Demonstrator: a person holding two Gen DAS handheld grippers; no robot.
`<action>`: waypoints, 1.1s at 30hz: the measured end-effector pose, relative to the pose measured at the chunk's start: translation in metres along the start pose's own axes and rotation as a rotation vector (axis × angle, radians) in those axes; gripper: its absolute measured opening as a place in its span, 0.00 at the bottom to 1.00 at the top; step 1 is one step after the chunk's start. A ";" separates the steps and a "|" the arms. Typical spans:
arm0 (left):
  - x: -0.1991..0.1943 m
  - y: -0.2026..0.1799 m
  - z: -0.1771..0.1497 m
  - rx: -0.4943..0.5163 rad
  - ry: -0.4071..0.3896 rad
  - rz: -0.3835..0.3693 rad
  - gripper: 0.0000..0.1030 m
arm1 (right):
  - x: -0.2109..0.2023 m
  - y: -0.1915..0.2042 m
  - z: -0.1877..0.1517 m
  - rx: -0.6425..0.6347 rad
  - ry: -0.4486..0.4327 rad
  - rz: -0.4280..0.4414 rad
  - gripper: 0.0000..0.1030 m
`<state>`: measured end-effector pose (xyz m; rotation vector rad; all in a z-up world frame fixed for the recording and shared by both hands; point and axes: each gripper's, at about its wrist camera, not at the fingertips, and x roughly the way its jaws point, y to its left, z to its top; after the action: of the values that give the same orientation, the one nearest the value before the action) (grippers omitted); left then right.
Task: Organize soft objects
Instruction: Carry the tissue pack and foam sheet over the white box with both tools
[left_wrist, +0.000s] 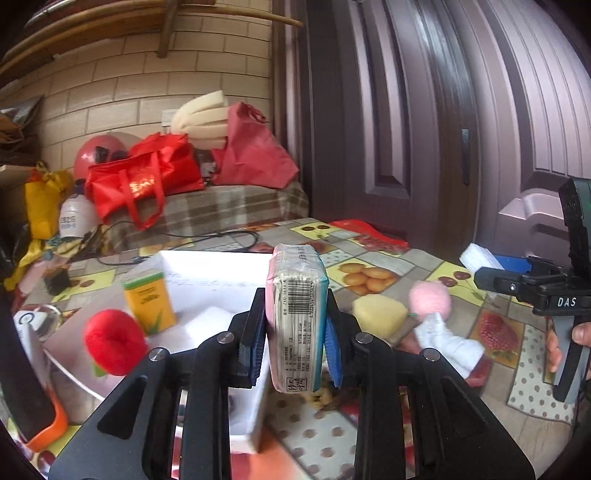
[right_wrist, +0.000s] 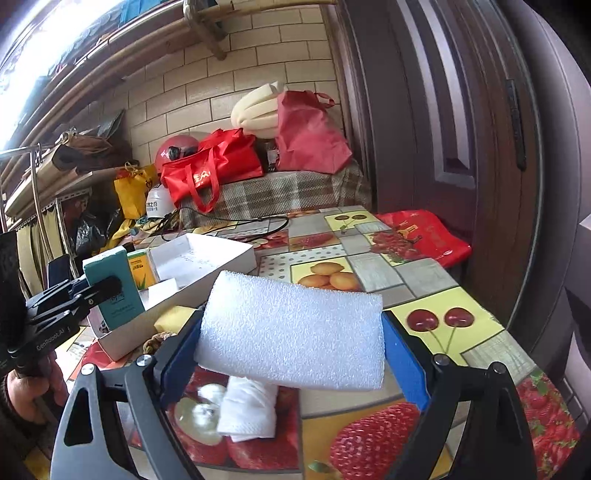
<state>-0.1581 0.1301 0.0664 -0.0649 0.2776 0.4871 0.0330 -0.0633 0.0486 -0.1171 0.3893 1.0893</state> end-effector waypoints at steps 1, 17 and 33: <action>-0.003 0.005 -0.001 -0.003 -0.002 0.012 0.26 | 0.002 0.006 0.000 -0.012 0.005 0.005 0.88; -0.012 0.075 -0.010 -0.086 -0.003 0.184 0.26 | 0.031 0.087 -0.007 -0.164 0.037 0.142 0.88; 0.013 0.105 -0.007 -0.119 0.033 0.242 0.26 | 0.083 0.160 0.008 -0.175 0.000 0.178 0.88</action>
<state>-0.1981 0.2276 0.0569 -0.1565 0.2899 0.7435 -0.0727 0.0827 0.0415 -0.2405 0.3080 1.2991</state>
